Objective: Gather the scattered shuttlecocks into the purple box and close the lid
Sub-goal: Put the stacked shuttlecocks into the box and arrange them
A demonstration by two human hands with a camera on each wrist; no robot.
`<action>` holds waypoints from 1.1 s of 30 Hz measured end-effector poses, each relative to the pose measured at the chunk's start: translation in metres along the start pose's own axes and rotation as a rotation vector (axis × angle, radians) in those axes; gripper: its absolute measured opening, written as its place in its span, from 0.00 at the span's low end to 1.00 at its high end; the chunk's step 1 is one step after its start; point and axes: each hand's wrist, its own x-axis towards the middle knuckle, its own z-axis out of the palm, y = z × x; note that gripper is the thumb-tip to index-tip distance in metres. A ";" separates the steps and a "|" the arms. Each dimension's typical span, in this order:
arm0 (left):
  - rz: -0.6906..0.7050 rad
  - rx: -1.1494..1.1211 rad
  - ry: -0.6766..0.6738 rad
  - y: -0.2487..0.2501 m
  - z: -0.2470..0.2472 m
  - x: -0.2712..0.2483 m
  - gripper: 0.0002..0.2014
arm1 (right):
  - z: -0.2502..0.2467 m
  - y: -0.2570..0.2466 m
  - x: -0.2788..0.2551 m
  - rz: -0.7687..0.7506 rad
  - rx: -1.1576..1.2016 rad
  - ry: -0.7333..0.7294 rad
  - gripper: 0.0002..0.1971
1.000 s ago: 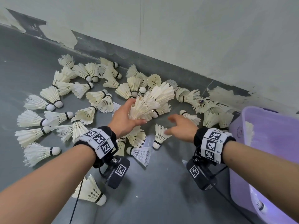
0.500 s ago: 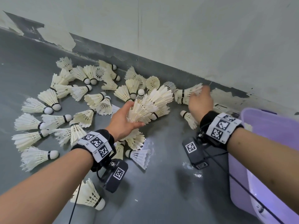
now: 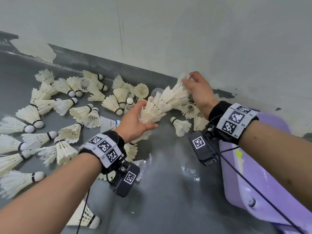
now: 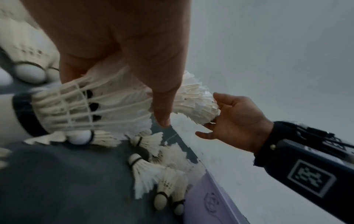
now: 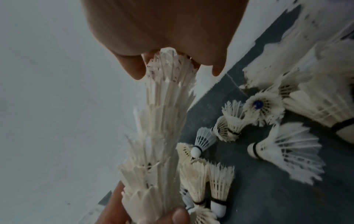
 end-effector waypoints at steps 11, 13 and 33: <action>0.084 -0.209 -0.162 0.097 0.097 0.015 0.28 | -0.096 0.005 -0.022 -0.040 -0.065 0.321 0.23; 0.081 -0.274 -0.202 0.116 0.117 0.014 0.26 | -0.120 0.008 -0.024 -0.069 -0.108 0.364 0.24; -0.230 -0.343 -0.398 0.150 0.313 -0.034 0.32 | -0.244 0.119 -0.068 0.176 -0.565 0.192 0.24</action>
